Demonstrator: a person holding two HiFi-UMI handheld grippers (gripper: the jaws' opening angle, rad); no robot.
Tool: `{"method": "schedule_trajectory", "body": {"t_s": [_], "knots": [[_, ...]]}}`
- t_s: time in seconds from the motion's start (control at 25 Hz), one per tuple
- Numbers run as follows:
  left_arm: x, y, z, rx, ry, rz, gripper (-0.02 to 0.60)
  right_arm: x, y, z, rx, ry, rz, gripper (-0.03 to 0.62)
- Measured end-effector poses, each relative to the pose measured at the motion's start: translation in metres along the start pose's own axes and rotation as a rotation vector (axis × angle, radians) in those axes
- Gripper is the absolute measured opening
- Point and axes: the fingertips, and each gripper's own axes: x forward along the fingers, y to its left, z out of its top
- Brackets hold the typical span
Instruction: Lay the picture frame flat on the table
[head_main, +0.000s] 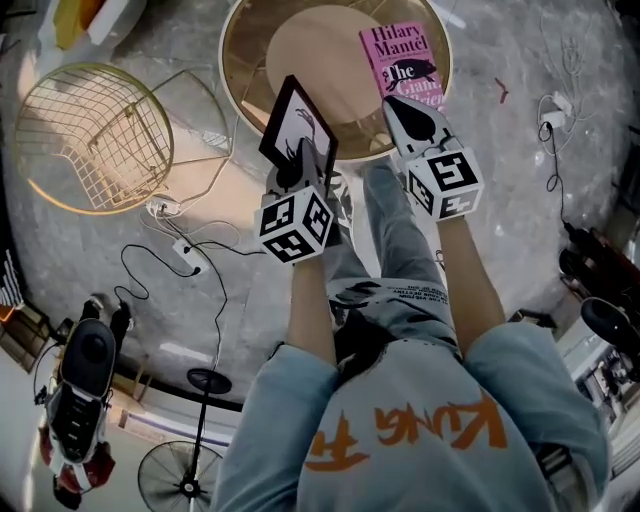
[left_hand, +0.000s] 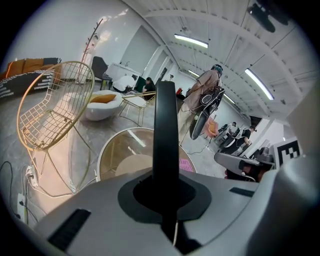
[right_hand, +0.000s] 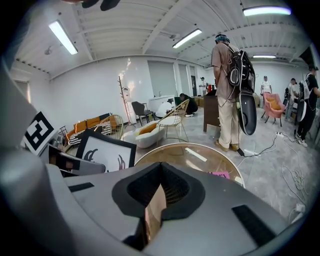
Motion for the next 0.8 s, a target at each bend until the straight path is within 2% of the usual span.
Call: {"method": "schedule_trajectory", "body": {"t_s": [0.48,0.64,0.8], "knots": [[0.061,0.031,-0.051,-0.059,0.081,-0.064,0.025,0.035,-0.01,-0.075,0.028,0.062,0.003,-0.003],[0.079,0.032,-0.062,-0.114,0.099,-0.133,0.025,0.045,-0.014,-0.094,0.032,0.076,0.007,-0.003],[0.105,0.039,-0.066,-0.202,0.114,-0.21,0.025,0.058,-0.021,-0.111,0.044,0.079,-0.002,-0.003]]}}
